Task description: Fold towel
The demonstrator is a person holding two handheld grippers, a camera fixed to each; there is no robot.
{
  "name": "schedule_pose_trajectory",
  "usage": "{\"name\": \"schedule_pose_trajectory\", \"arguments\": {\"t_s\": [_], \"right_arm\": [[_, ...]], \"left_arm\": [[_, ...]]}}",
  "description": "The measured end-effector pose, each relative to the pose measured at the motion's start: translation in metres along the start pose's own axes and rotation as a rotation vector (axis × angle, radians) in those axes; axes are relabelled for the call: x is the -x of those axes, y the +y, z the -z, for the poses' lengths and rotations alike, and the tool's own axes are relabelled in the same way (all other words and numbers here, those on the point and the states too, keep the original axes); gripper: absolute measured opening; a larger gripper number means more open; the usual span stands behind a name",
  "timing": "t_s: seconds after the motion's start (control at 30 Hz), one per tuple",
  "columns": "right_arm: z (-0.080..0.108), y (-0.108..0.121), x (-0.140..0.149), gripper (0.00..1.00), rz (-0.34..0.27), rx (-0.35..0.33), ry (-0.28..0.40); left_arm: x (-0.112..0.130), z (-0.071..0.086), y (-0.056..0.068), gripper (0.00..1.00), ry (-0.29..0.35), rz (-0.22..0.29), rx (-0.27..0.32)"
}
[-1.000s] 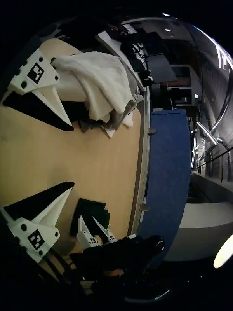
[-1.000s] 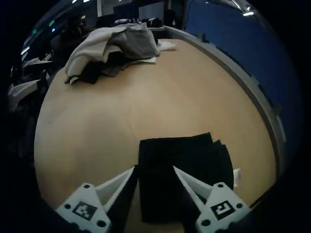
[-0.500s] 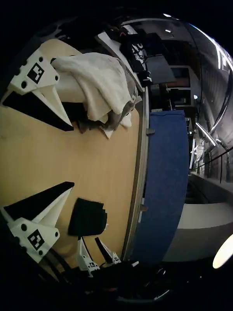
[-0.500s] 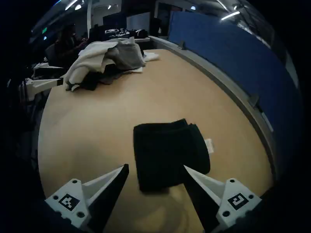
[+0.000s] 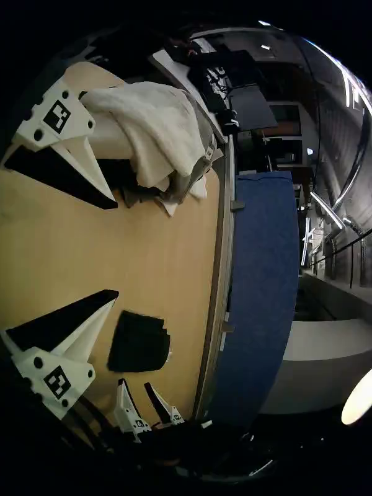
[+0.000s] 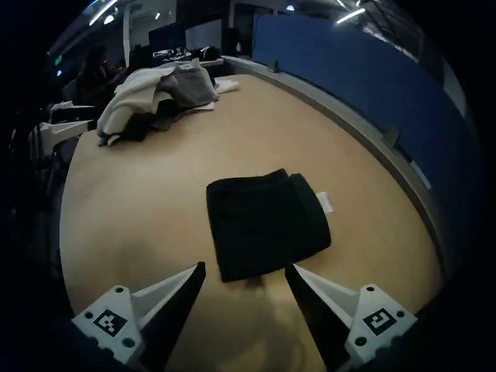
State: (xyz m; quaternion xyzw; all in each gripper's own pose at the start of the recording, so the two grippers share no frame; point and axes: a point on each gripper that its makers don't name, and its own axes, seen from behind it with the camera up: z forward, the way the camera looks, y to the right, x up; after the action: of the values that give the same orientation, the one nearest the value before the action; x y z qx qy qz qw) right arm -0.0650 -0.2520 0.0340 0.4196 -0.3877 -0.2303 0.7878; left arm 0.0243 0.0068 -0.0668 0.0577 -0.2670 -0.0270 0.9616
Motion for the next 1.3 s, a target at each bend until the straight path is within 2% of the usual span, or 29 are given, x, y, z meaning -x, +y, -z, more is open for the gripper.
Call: {"name": "schedule_pose_trajectory", "arguments": {"t_s": [0.17, 0.5, 0.67, 1.1, 1.23, 1.3], "right_arm": [[-0.008, -0.003, 0.008, 1.00, -0.074, 0.024, -0.015], [-0.030, -0.025, 0.020, 0.98, -0.310, 0.090, -0.032], [-0.034, -0.029, 0.025, 0.98, -0.384, 0.117, -0.035], [-0.034, -0.029, 0.028, 0.97, -0.393, 0.138, -0.040], [-0.035, -0.030, 0.028, 0.89, -0.396, 0.143, -0.041], [-0.036, -0.030, 0.028, 0.81, -0.396, 0.148, -0.041]], "left_arm": [[0.000, -0.001, -0.002, 0.97, 0.001, 0.004, 0.000], [0.003, -0.002, -0.008, 0.97, -0.001, 0.016, -0.003], [0.002, -0.003, -0.009, 0.97, 0.000, 0.015, 0.000], [0.003, -0.003, -0.009, 0.97, 0.001, 0.016, 0.003], [0.003, -0.003, -0.009, 0.97, 0.003, 0.018, 0.003], [0.002, -0.002, -0.009, 0.97, 0.003, 0.019, 0.002]]}}
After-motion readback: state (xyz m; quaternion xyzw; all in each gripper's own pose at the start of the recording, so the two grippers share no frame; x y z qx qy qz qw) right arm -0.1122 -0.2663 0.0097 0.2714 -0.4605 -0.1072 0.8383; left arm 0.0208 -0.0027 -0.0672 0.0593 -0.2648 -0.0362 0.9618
